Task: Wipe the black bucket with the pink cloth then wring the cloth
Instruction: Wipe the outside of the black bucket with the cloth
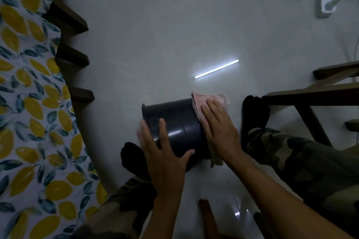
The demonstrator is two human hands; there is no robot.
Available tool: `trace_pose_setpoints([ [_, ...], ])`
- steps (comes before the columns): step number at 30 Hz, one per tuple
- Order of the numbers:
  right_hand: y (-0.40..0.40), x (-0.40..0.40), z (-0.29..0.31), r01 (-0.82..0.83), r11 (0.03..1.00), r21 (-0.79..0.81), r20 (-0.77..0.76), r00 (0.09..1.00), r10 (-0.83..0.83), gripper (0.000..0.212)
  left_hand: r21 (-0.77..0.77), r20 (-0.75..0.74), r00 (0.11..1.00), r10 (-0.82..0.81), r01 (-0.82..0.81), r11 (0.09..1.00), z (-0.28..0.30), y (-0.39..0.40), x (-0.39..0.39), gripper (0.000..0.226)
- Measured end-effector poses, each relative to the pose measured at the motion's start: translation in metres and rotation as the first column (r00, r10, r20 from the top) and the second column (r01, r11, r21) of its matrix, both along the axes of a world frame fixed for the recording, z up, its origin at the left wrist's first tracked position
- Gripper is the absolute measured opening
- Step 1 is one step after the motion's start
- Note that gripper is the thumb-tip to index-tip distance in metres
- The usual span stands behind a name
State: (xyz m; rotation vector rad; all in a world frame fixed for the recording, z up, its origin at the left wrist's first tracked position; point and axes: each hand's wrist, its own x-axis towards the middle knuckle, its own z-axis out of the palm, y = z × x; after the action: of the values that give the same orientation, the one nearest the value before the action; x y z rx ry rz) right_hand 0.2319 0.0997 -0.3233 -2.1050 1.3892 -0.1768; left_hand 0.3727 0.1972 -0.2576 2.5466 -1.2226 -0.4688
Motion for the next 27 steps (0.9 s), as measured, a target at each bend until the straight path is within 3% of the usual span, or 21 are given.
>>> trace_pose_setpoints([
  [2, 0.002, 0.001, 0.002, 0.007, 1.000, 0.008, -0.038, 0.999, -0.007, 0.071, 0.088, -0.259, 0.913, 0.314, -0.302, 0.949, 0.002, -0.015, 0.008, 0.146],
  [4, 0.000, 0.006, 0.002, 0.011, 1.000, -0.006, -0.051, 0.999, -0.011, 0.067, 0.078, -0.430, 0.811, 0.397, -0.405, 0.911, -0.004, -0.029, 0.020, 0.135],
  [8, -0.018, 0.010, 0.000, 0.107, 0.994, -0.021, 0.011, 0.994, -0.106, 0.050, -0.086, -0.427, 0.861, 0.276, -0.342, 0.936, -0.003, -0.058, 0.037, 0.103],
  [13, -0.044, 0.018, 0.010, 0.211, 0.976, -0.049, 0.080, 0.975, -0.207, 0.054, -0.205, -0.473, 0.860, 0.192, -0.319, 0.925, -0.007, -0.071, 0.040, 0.096],
  [18, -0.056, 0.019, 0.033, 0.263, 0.961, -0.089, 0.168, 0.955, -0.246, 0.045, -0.118, -0.378, 0.919, 0.108, -0.164, 0.979, -0.026, -0.022, 0.027, 0.076],
  [22, -0.064, 0.019, 0.060, 0.323, 0.937, -0.132, 0.215, 0.932, -0.291, 0.046, -0.058, -0.382, 0.913, 0.141, -0.176, 0.983, -0.030, 0.001, 0.014, 0.055],
  [25, -0.069, 0.020, 0.076, 0.329, 0.930, -0.161, 0.250, 0.926, -0.284, 0.044, 0.023, -0.492, 0.850, 0.187, -0.202, 0.979, -0.021, -0.001, 0.013, 0.073],
  [27, -0.073, 0.021, 0.084, 0.349, 0.922, -0.168, 0.272, 0.915, -0.297, 0.044, 0.083, -0.631, 0.709, 0.314, -0.341, 0.936, -0.010, -0.022, 0.024, 0.095],
])
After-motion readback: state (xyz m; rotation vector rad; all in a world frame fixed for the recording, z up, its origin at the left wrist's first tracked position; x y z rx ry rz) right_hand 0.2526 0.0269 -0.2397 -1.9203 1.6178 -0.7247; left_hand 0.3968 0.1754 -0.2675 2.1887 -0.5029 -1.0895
